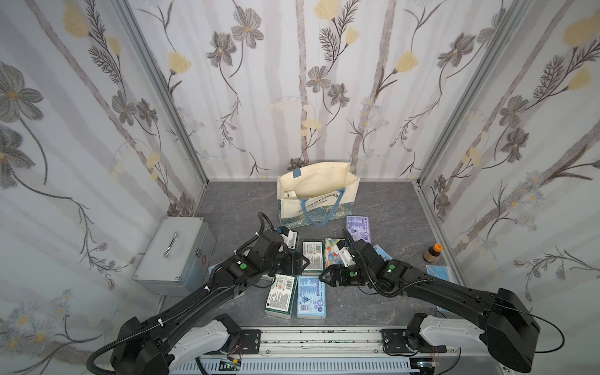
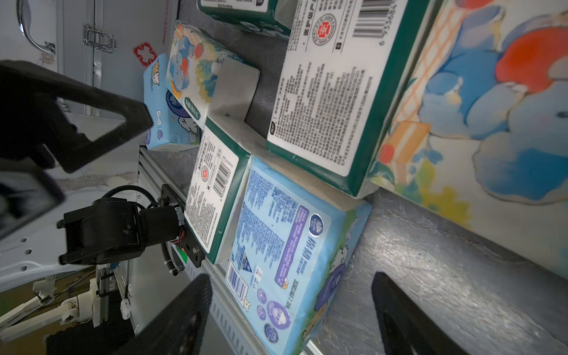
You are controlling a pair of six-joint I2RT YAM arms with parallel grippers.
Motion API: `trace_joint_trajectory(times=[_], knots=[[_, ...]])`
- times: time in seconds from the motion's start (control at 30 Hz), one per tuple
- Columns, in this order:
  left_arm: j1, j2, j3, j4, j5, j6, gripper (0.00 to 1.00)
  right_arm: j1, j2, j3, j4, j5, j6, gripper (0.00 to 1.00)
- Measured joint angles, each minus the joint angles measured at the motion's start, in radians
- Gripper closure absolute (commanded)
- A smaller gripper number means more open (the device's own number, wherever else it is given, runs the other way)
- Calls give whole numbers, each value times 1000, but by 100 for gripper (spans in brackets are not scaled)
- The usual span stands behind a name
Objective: Put tissues into the canvas bag
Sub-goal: Adjust the pack of facial tissues at the center of the board.
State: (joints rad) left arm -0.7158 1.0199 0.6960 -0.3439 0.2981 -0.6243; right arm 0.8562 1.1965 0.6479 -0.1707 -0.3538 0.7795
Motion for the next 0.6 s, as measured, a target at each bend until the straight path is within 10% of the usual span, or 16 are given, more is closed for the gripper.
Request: trace_joint_trajectory(times=[0.6], knots=[[-221,161,-58,65,-118,-163,31,6,-53,22,-10,92,-1,16]])
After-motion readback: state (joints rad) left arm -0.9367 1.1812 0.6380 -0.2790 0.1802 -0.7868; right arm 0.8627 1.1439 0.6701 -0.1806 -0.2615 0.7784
